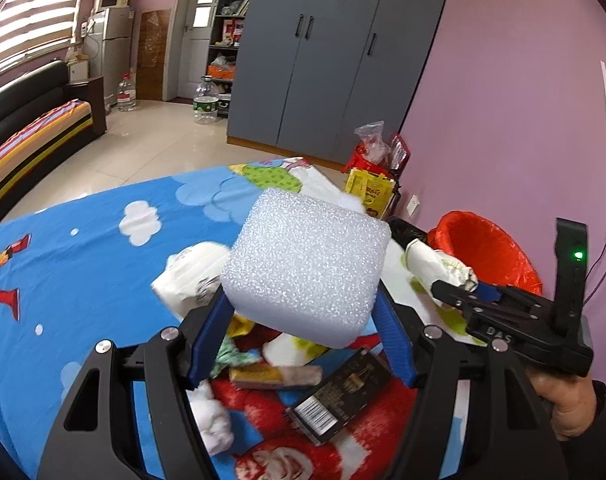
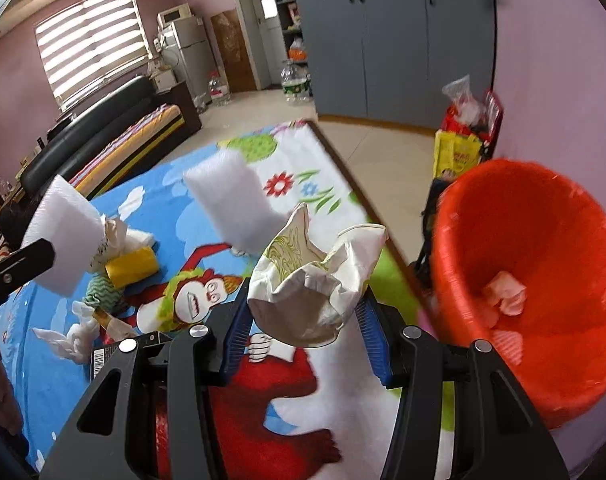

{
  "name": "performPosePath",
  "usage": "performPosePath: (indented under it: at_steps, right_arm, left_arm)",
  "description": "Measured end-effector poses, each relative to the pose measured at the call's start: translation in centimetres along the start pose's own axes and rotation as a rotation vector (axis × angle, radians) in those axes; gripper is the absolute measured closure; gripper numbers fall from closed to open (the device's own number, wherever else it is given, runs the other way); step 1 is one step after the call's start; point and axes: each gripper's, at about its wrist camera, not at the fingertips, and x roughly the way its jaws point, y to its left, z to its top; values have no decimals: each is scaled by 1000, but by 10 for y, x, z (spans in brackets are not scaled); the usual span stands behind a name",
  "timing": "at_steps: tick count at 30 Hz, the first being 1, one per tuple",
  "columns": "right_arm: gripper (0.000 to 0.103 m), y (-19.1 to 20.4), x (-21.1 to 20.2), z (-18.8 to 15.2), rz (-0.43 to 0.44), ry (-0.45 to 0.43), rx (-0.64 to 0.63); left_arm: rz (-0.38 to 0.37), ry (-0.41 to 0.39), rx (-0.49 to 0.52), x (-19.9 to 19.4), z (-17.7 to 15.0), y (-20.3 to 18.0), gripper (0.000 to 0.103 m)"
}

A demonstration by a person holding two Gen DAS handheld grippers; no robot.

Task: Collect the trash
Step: 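Carry foam block and paper packet over the red bin and open both tools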

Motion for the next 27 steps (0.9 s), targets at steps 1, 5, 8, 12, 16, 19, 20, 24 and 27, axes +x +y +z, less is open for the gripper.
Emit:
performPosePath:
  at_steps: [1,5,8,12,16,19,20,24,27]
  right_arm:
    - [55,-4,-4,1,-5,-7,3]
    - [55,-22,-18,3,-28,-30,25]
    - [55,-38,-32,5,-68,-57,33]
    - [55,-62,-48,8,-154,-95,41]
    - [55,-87,-62,8,-225,-121,61]
    - [54,-105,-68,7,-261,-132,79]
    - [54,-111,-70,6,-275,-137,85]
    - [54,-130,-78,5,-312,-157,103]
    - [54,-142,-86,6,-337,-174,117]
  left_arm:
    - [-6,-2,7,2,3,-4,37]
    - [-38,-1,31,12,13,-21,37]
    - [-68,-2,52,19,20,-38,37]
    - [-116,-4,84,30,32,-63,37]
    - [-172,0,127,43,44,-94,37]
    - [-211,11,151,53,48,-116,37]
    - [-226,17,159,58,49,-125,37]
    - [-269,32,192,72,54,-154,37]
    - [-315,45,208,81,59,-174,37]
